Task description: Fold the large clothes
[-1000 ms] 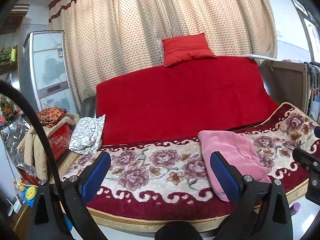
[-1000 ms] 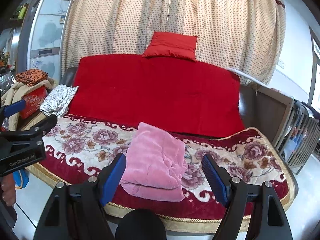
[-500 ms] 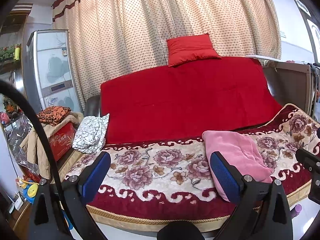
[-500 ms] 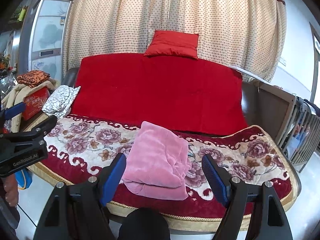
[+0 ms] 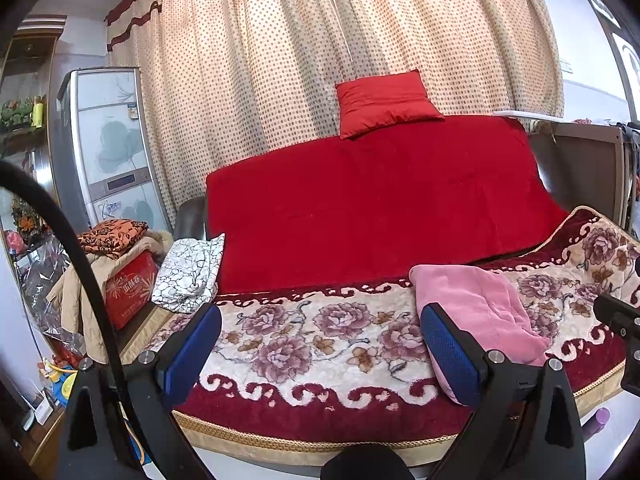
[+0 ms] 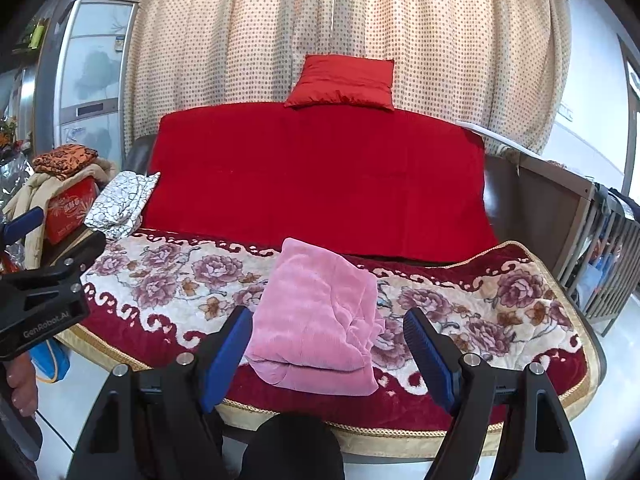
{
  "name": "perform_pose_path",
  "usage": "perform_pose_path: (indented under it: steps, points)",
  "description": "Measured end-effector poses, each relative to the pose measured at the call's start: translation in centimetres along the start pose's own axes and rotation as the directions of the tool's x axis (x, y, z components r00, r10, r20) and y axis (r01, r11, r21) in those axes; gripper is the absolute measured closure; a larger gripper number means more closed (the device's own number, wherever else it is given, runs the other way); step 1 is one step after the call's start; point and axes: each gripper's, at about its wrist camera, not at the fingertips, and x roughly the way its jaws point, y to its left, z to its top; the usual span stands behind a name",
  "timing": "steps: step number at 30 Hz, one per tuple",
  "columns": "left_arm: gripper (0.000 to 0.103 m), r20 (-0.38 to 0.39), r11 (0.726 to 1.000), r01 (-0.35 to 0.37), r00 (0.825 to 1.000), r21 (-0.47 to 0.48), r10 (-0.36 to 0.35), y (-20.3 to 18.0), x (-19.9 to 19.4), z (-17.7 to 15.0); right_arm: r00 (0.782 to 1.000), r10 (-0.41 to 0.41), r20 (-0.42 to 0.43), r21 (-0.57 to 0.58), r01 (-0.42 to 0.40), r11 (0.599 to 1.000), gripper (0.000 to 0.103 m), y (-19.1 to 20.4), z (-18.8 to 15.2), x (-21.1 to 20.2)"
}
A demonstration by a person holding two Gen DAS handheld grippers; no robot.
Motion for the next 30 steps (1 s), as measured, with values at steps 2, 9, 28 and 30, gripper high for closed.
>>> perform_pose_path:
  steps: [2, 9, 28, 30]
  points:
    - [0.003, 0.003, 1.0, -0.003, 1.0, 0.001, 0.003, 0.0, -0.1, 0.0, 1.0, 0.002, -0.003, 0.002, -0.001, 1.0, 0.022, 0.0, 0.0, 0.0]
    - [0.003, 0.009, 1.0, -0.002, 1.0, 0.011, 0.002, -0.2, -0.4, 0.1, 1.0, 0.007, -0.002, 0.015, -0.007, 1.0, 0.022, -0.2, 0.1, -0.3]
    - [0.003, 0.023, 1.0, 0.002, 1.0, 0.022, -0.002, -0.3, -1.2, 0.1, 1.0, -0.001, 0.004, 0.035, 0.001, 0.999, 0.022, -0.7, 0.0, -0.8]
    - [0.003, 0.023, 1.0, 0.004, 1.0, 0.024, -0.005, -0.3, -1.3, 0.1, 1.0, -0.002, 0.006, 0.04, 0.002, 0.999, 0.022, -0.7, 0.0, -0.9]
